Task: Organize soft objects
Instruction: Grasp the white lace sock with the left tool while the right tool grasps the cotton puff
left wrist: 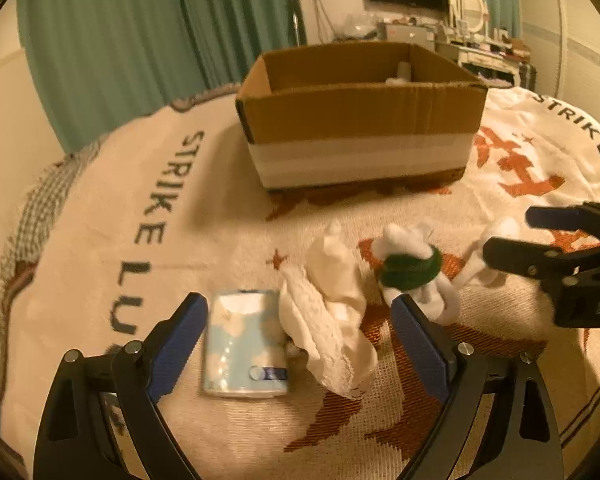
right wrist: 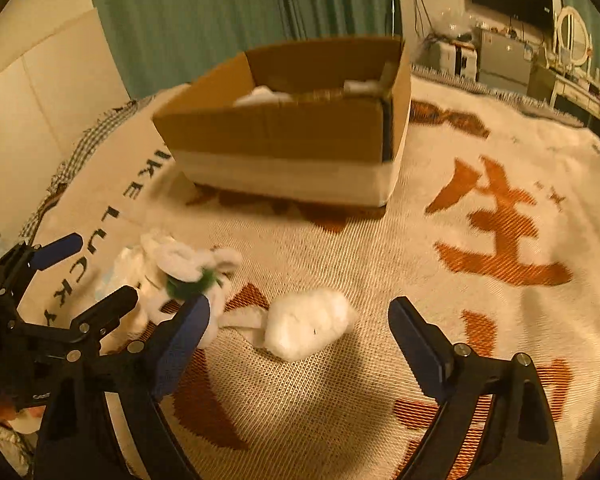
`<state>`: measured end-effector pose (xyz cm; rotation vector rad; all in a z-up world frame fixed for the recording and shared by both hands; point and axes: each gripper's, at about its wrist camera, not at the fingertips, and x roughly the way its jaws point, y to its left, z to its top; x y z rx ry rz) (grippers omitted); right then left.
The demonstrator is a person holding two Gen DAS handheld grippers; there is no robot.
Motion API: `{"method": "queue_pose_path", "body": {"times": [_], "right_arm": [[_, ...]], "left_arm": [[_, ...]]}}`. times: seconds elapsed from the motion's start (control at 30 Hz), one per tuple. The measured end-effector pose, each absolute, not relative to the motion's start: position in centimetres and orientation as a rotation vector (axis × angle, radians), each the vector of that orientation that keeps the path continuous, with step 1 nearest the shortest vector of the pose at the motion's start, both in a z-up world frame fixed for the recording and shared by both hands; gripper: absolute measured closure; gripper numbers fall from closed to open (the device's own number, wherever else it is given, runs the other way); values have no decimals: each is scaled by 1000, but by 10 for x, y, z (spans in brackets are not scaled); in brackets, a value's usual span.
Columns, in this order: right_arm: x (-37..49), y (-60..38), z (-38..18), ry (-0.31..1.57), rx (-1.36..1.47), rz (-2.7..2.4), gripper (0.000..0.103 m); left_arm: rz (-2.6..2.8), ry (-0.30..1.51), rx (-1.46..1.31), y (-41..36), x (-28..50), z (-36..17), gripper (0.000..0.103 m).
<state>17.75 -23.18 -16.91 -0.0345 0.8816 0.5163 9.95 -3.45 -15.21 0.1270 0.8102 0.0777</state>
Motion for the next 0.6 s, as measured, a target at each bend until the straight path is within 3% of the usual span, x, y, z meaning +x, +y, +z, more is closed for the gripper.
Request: {"method": "queue_pose_path", "body": {"times": [0.1, 0.17, 0.23, 0.5, 0.53, 0.6], "right_arm": [[182, -227, -183, 912, -66, 518, 21], [186, -225, -192, 935, -91, 498, 41], [189, -226, -198, 948, -88, 497, 59], [178, -233, -192, 903, -103, 479, 62], [177, -233, -191, 900, -100, 478, 62], [174, -232, -189, 892, -105, 481, 62]], "left_arm": [[74, 830, 136, -33, 103, -160, 21], [65, 856, 123, -30, 106, -165, 26], [47, 873, 111, -29, 109, -169, 37], [-7, 904, 128, -32, 115, -180, 51], [-20, 902, 121, -32, 115, -179, 62], [-40, 900, 105, -30, 114, -177, 69]]}}
